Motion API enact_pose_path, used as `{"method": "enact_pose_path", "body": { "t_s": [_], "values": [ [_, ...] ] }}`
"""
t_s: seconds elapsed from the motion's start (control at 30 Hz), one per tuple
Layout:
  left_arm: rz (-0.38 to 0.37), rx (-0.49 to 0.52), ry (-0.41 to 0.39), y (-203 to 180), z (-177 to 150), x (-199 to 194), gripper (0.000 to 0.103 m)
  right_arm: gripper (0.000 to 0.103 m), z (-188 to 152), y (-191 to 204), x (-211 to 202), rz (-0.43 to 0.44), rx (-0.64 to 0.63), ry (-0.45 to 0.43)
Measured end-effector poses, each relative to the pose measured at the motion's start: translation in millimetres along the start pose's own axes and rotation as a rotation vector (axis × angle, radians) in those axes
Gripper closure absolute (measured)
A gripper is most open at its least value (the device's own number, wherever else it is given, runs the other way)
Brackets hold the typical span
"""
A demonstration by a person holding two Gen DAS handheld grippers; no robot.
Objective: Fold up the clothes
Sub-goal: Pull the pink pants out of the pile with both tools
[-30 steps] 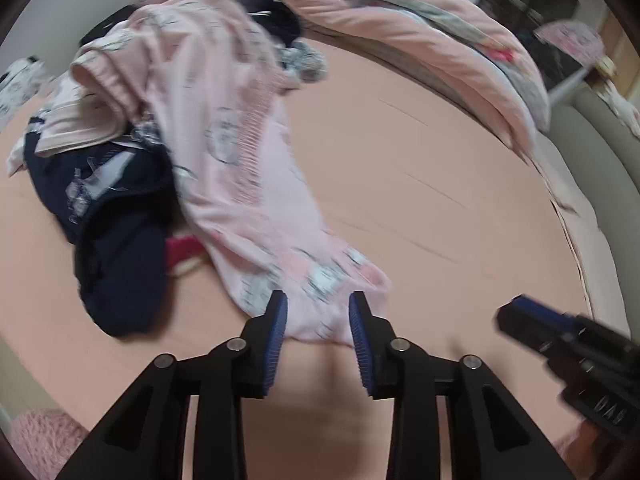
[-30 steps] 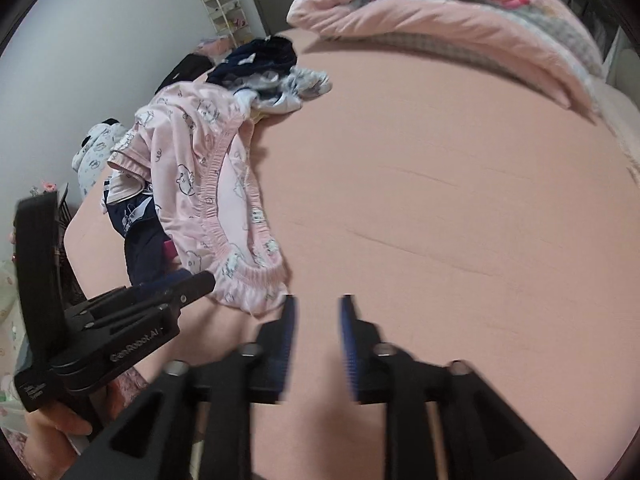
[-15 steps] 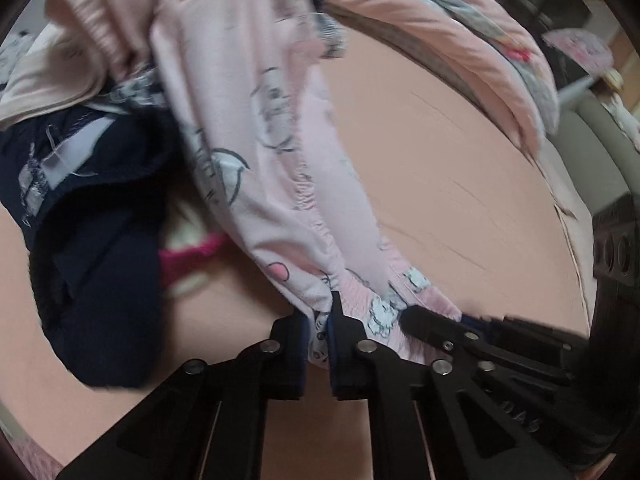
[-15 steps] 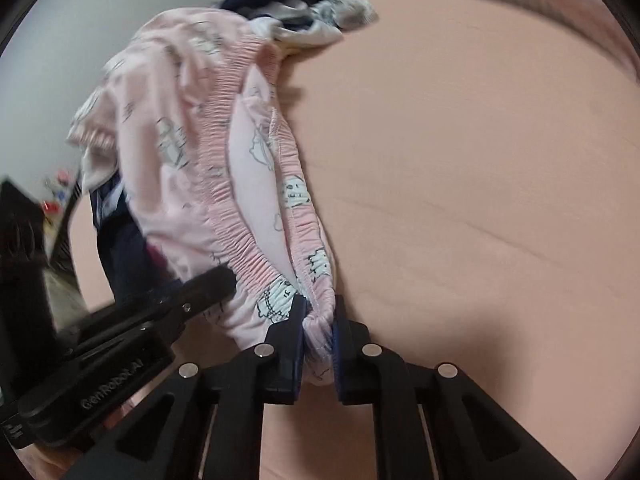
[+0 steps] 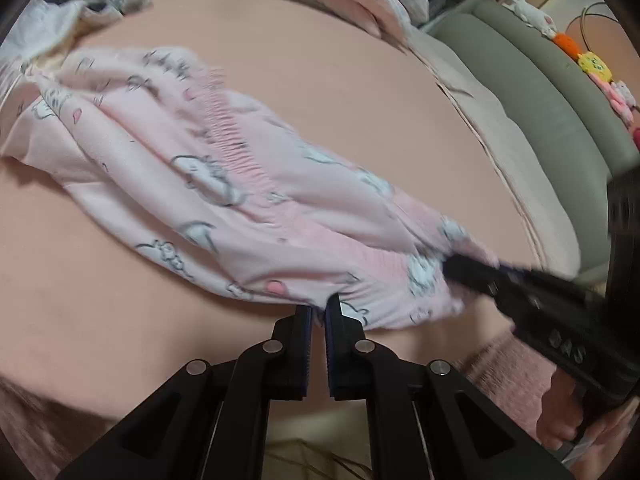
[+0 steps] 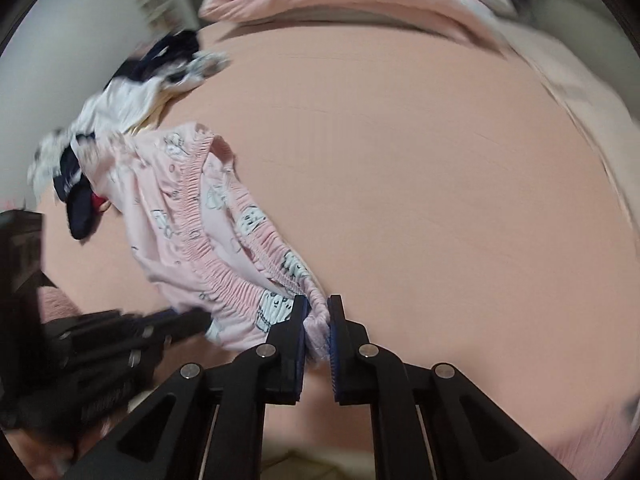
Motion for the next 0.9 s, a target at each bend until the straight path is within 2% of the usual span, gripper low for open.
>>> {"method": "enact_pose_path", "body": {
  "t_s": [0.1, 0.2, 0.23, 0.3, 0.37, 0.4, 0.47, 0.53, 0.57, 0.63, 0.8, 0.87, 0.9],
  "values": [
    [-0.015, 0.004, 0.075, -7.3, -33.5, -2.9, 0.097, 0.095, -36.3, -24.7, -9.1, 0.021, 0.057, 0.023],
    [-0.045, -0.049, 0.088, -1.9, -52.3, -18.4, 0.098, 0.094, -46.7, -32.6, -16.7, 0.047, 0.062, 0.036],
    [-0.077, -0.063, 0.08, -1.8, -56.6, -25.0, 0.098, 0.09, -44.1, -32.9, -28.4, 0.061, 0.059, 0.019],
    [-0.142, -0.069, 0.06, -6.2, -60.5, -38.5, 0.097, 0.089, -35.3, -36.1, -41.8, 0.085, 0.054, -0.025],
    [-0.202, -0.036, 0.043, -18.6, -62.7, -47.6, 0.096, 0.087, -28.9, -45.5, -61.3, 0.092, 0.071, -0.107],
    [-0.206, -0.027, 0.048, -22.2, -65.9, -45.3, 0.096, 0.086, -24.9, -49.5, -66.2, 0.088, 0.082, -0.135],
    [-0.216, -0.012, 0.06, -29.9, -67.7, -37.7, 0.096, 0.086, -21.2, -54.0, -47.3, 0.011, 0.064, -0.099],
    [-0.238, -0.031, 0.098, -40.7, -34.2, -7.4, 0.096, 0.086, -19.8, -51.9, -21.7, -0.072, 0.02, -0.034],
    [-0.236, -0.046, 0.098, -47.7, -32.2, 0.5, 0.096, 0.086, -23.6, -50.2, -10.0, -0.069, 0.016, 0.004],
    [-0.22, -0.09, 0.099, -49.8, -28.5, 10.0, 0.095, 0.086, -34.2, -49.3, 10.1, -0.049, 0.028, 0.077],
    [-0.166, -0.2, 0.108, -37.5, -22.1, 22.2, 0.094, 0.086, -64.0, -40.7, 26.1, 0.085, 0.08, 0.133],
    [-0.156, -0.209, 0.091, -34.6, -13.8, 24.5, 0.087, 0.086, -72.1, -28.6, 26.5, 0.113, 0.061, 0.125],
    [-0.154, -0.213, 0.075, -33.6, -13.6, 21.8, 0.076, 0.086, -74.7, -23.4, 27.0, 0.129, 0.057, 0.126]
  ]
}}
Point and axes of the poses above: each gripper's, at about its wrist camera, not at the fingertips, and x roughly the way its jaws point, y to its left, z to its top, the point moved 5 cm from there along x, roughly the way its jaws point, and after that the axes turned 3 degrees about y, right-handed, at the moved point
